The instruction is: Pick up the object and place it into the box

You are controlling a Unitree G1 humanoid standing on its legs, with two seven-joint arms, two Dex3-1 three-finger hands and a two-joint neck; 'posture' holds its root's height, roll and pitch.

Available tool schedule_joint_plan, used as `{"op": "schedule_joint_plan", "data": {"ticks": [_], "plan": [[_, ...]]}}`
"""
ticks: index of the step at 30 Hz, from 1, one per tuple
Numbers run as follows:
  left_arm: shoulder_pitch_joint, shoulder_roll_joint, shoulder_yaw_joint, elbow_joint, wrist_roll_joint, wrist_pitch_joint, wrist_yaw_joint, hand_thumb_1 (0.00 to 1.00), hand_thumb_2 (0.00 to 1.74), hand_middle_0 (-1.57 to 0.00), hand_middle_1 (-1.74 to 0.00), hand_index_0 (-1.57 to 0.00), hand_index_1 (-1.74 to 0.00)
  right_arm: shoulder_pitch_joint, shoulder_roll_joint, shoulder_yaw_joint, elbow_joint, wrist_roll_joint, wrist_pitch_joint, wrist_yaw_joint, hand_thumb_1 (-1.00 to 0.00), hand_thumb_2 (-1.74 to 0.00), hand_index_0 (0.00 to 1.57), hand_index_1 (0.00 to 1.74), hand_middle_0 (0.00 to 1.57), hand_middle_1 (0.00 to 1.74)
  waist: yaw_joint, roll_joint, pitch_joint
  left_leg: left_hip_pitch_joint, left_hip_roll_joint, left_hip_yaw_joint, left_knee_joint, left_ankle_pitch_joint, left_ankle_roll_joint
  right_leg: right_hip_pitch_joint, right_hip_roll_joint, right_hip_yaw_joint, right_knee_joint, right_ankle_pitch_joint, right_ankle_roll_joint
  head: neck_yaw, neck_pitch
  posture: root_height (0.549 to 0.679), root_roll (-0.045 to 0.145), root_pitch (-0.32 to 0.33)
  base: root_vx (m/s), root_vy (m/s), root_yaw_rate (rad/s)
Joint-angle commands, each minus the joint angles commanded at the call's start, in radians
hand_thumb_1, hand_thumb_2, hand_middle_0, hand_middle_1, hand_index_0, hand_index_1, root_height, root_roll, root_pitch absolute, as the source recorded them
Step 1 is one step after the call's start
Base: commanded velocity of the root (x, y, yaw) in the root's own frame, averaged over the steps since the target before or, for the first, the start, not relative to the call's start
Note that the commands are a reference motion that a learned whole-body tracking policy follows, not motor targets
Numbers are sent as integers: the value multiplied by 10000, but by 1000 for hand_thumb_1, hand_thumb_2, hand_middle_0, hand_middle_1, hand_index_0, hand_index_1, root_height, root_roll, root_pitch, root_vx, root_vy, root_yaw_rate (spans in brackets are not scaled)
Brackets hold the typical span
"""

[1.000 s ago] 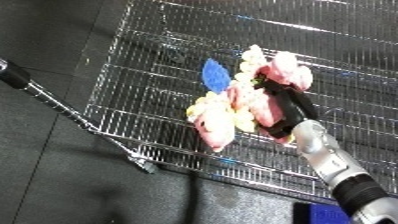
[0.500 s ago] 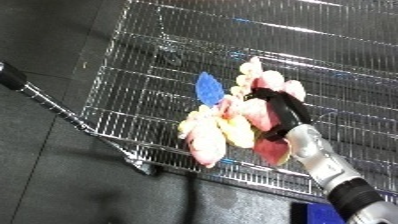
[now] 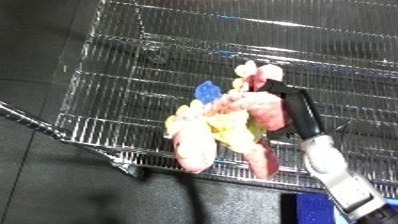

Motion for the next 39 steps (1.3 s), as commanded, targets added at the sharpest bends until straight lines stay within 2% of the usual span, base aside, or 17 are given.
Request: {"op": "schedule_joint_plan", "data": {"ticks": [6,15,20,25,32,39], "plan": [[-48,-281,165,-92,186,217,73,1000,1740,-1570,-1740,-1570,-1740,2159,406,-2025,-2574,-133,-310,-387,-1000,-1740,1570,1740,1570,1740,-555,-73,0,394,72,182,41,-100,57,314,-25,101,-45,-23,15,305,-176,624,68,-57,-8,-4,-140],[13,-395,320,-314,290,420,18,1000,1740,-1570,-1740,-1570,-1740,3976,775,-4370,-4103,-48,-819,-996,-1000,-1740,1570,1740,1570,1740,-1338,-138,0,997,129,447,169,-335,86,839,18,313,-209,-82,5,1433,-268,626,73,-98,20,24,-157],[174,-369,401,-288,275,482,-87,1000,1740,-1570,-1740,-1570,-1740,4816,902,-5583,-4371,137,-1089,-1315,-1000,-1740,1570,1740,1570,1740,-1759,-155,0,1299,181,638,251,-500,89,1057,74,437,-319,-87,-6,2148,-270,627,74,-112,25,40,-164],[326,-359,468,-172,208,479,-131,1000,1740,-1570,-1740,-1570,-1740,5491,993,-6669,-4465,214,-1316,-1704,-1000,-1740,1570,1740,1570,1740,-2195,-122,-4,1572,237,906,243,-623,82,1192,129,585,-499,-22,9,2881,-176,629,75,-116,17,54,-179],[445,-400,498,-5,82,389,-150,1000,1740,-1570,-1740,-1570,-1740,6179,1094,-7666,-4275,383,-1555,-2159,-1000,-1740,1570,1740,1570,1740,-2747,-28,-59,1838,255,1277,179,-721,81,1241,186,811,-746,95,19,3806,-261,631,78,-110,4,54,-167],[444,-494,487,233,-131,216,-113,1000,1740,-1570,-1740,-1570,-1740,6605,1301,-8432,-3121,1311,-1962,-2543,-1000,-1740,1570,1740,1570,1740,-3169,123,-154,2070,259,1565,44,-757,55,1280,203,964,-958,187,21,4662,-185,634,82,-104,5,36,-117]]}}
